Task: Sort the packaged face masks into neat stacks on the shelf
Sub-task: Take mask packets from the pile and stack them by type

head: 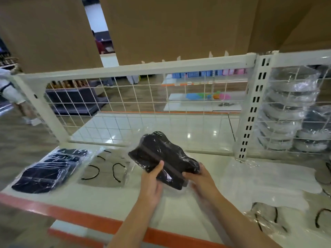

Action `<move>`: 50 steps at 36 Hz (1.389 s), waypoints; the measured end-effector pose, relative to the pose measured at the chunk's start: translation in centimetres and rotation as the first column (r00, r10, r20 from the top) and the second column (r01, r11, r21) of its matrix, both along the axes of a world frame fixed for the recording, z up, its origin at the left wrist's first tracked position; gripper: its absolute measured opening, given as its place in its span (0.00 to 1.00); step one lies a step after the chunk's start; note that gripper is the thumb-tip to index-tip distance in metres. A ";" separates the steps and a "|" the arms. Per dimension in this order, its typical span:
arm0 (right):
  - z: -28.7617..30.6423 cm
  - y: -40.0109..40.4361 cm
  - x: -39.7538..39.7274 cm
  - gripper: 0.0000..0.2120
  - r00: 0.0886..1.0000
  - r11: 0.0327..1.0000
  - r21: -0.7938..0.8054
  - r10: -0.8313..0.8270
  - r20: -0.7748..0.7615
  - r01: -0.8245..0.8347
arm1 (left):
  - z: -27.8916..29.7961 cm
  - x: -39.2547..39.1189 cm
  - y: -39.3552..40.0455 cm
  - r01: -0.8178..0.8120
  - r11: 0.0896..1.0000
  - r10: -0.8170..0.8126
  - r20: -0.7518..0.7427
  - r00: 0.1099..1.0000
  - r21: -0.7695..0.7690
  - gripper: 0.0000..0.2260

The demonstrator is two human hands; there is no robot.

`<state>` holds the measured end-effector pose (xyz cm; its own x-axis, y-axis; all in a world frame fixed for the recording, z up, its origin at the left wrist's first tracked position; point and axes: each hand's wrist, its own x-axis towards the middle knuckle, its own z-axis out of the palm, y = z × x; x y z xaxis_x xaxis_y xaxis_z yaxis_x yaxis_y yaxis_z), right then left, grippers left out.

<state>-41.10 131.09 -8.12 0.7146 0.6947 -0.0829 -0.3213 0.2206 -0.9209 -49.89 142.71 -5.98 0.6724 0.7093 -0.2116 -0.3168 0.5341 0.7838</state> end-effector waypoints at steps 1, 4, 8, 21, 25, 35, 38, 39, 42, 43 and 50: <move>0.2 0.2 -0.1 0.16 0.999 0.998 -0.041 -0.053 0.013 0.053 | 0.0 -0.1 0.4 0.004 1.000 -0.004 -0.005 1.000 0.003 0.15; 1.3 0.0 0.1 0.15 0.980 0.972 -0.167 -0.139 0.144 0.163 | -0.3 -1.2 2.9 0.012 0.999 -0.011 -0.038 0.999 0.035 0.14; 1.1 -1.3 1.0 0.10 0.944 0.918 -0.298 -0.177 0.279 0.260 | -1.5 -3.1 7.1 0.022 0.961 0.001 -0.086 0.996 0.276 0.19; 0.3 -1.5 -1.4 0.16 0.853 0.803 -0.303 -0.438 0.283 0.513 | -3.0 -3.4 6.7 0.376 0.609 -0.160 -0.356 0.921 0.698 0.09; 0.4 -1.4 -2.3 0.21 0.839 0.794 -0.280 -0.478 0.261 0.540 | -3.0 -3.5 6.5 0.300 0.612 -0.137 -0.276 0.951 0.732 0.15; -0.6 -0.9 -3.8 0.18 0.845 0.766 -0.362 -0.447 0.294 0.531 | -4.7 -3.7 6.0 0.405 0.655 -0.232 -0.339 0.911 0.638 0.24; -0.1 -0.3 -4.9 0.15 0.841 0.770 -0.345 -0.454 0.295 0.537 | -4.8 -3.5 6.0 0.417 0.612 -0.203 -0.376 0.904 0.672 0.22; 0.1 -0.2 -5.3 0.15 0.851 0.781 -0.340 -0.453 0.267 0.523 | -4.8 -3.6 6.1 0.430 0.592 -0.201 -0.392 0.898 0.682 0.22; -0.9 -0.1 -4.9 0.14 0.846 0.717 -0.452 -0.418 0.330 0.531 | -4.3 -4.1 6.8 0.470 0.519 -0.180 -0.447 0.876 0.713 0.19; -0.8 0.0 -4.8 0.13 0.849 0.702 -0.482 -0.393 0.352 0.525 | -4.1 -4.3 7.3 0.471 0.501 -0.170 -0.451 0.876 0.726 0.19; 1.6 4.3 -5.5 0.11 0.941 0.814 -0.523 -0.080 0.330 0.253 | -1.1 -6.5 12.8 0.394 0.532 0.008 -0.470 0.883 0.750 0.24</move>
<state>-46.60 135.39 -6.48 0.8667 0.4599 -0.1929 -0.0378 -0.3251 -0.9449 -56.44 155.56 -7.10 0.8192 0.5613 0.1173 0.1310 -0.3824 0.9147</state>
